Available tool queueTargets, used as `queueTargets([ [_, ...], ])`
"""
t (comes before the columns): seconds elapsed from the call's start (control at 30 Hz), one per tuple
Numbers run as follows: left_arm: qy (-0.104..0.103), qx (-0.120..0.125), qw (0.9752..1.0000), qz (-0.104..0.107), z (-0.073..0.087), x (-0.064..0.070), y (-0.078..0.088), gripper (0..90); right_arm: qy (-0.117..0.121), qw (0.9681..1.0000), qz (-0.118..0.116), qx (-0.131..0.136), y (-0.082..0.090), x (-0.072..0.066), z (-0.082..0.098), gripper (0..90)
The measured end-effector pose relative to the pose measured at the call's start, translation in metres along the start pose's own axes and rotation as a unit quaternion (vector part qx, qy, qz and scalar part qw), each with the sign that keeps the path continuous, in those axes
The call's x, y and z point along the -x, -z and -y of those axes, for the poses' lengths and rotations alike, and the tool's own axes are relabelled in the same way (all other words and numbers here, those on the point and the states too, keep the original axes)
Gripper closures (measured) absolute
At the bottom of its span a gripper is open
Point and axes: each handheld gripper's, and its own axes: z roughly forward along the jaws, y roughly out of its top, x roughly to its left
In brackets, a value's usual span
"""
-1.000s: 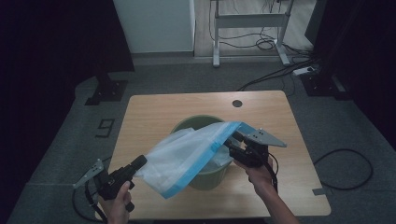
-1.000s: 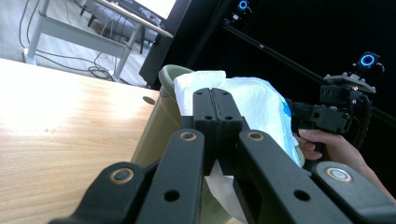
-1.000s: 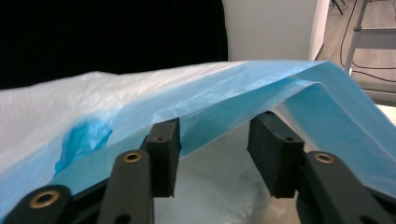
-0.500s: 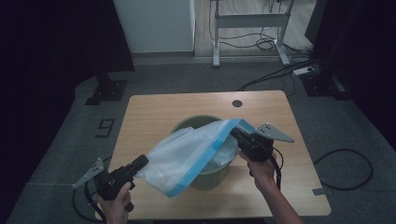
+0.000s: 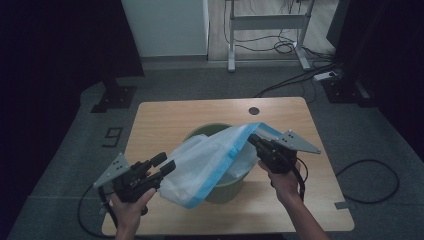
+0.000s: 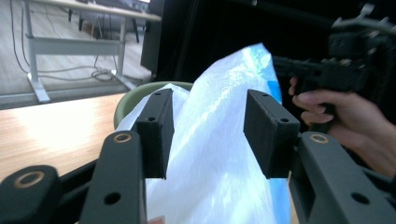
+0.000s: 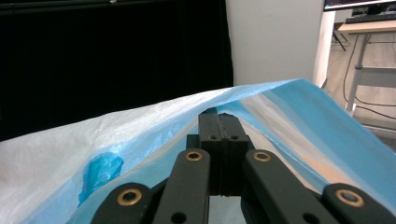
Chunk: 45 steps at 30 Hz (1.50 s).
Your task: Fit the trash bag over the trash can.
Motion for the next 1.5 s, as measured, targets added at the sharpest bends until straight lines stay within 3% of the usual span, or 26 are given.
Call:
queueTargets([
  [0.23,-0.022,-0.054,0.9982,0.012,-0.009,-0.002,-0.03,49.6,0.005,0.9999,-0.007,-0.005,-0.004,-0.004,0.001,89.2],
  [0.43,-0.04,-0.109,0.9932,0.015,-0.01,-0.003,-0.055,48.1,0.006,0.9999,-0.011,-0.005,-0.005,-0.006,0.0,89.2],
  [0.5,-0.051,-0.121,0.9912,0.014,-0.01,-0.001,-0.061,54.8,0.007,0.9999,-0.013,-0.004,-0.005,-0.007,0.0,89.2],
  [0.6,-0.057,-0.129,0.99,0.009,-0.011,0.002,-0.066,72.5,0.01,0.9998,-0.017,-0.006,-0.004,-0.009,0.0,89.2],
  [0.7,-0.051,-0.117,0.9918,0.009,-0.013,0.003,-0.066,88.3,0.011,0.9998,-0.018,-0.006,-0.004,-0.009,0.001,89.2],
  [0.9,-0.036,-0.087,0.9956,0.008,-0.018,0.0,-0.063,89.9,0.007,0.9998,-0.015,-0.008,-0.002,-0.005,0.005,89.2],
  [1.03,-0.01,-0.052,0.9985,0.014,-0.023,-0.006,-0.058,90.0,0.005,0.9999,-0.011,-0.01,0.002,0.0,0.008,89.2],
  [1.3,0.025,-0.022,0.9994,0.005,-0.028,-0.02,-0.055,90.0,0.004,0.9999,-0.001,-0.016,0.009,0.009,0.012,89.2],
  [1.5,0.038,-0.002,0.9992,-0.004,-0.036,-0.029,-0.049,90.0,0.002,0.9997,0.013,-0.019,0.017,0.022,0.013,89.2],
])
